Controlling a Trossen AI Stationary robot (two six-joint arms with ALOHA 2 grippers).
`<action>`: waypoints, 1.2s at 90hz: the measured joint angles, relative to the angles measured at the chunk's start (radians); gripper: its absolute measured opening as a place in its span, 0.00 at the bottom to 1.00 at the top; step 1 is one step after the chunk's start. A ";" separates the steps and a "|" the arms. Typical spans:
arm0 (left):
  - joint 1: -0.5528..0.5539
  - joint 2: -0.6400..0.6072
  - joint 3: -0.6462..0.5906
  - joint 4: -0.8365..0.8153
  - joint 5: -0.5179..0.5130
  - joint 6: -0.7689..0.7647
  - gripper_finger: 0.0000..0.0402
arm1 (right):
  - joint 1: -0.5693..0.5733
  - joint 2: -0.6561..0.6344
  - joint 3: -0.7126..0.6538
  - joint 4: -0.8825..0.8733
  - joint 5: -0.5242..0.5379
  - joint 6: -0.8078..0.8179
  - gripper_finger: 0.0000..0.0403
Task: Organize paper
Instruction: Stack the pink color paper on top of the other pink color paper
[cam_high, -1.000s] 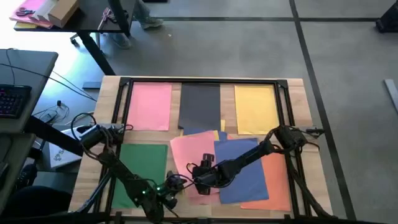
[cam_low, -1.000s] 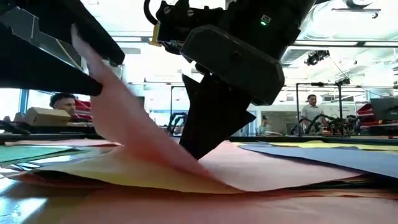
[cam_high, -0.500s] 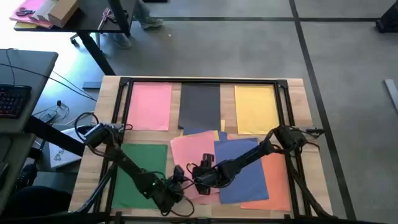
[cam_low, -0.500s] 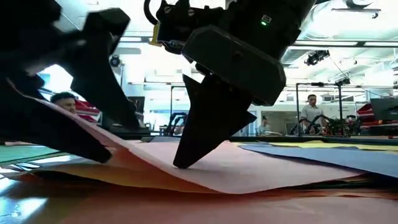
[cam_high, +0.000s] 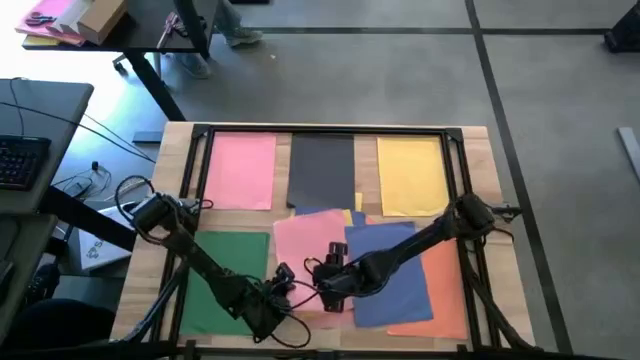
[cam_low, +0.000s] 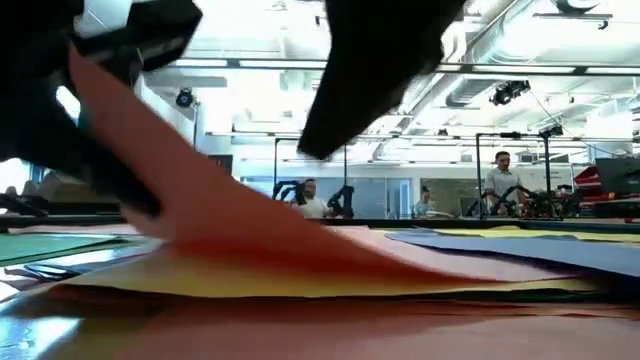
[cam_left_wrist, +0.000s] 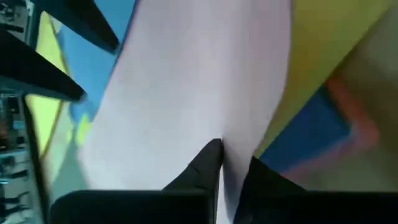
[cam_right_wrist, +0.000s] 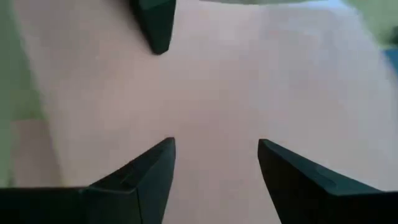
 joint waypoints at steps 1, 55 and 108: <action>0.002 -0.009 0.001 -0.017 0.005 0.003 0.00 | 0.000 -0.004 0.000 -0.002 0.002 -0.001 0.54; 0.337 -0.349 -0.219 -0.674 0.092 0.369 0.00 | -0.018 -0.042 0.001 -0.036 0.061 -0.027 0.54; 0.681 -0.356 -0.422 -0.703 0.138 1.061 0.00 | -0.210 -0.042 -0.001 -0.095 0.087 -0.185 0.54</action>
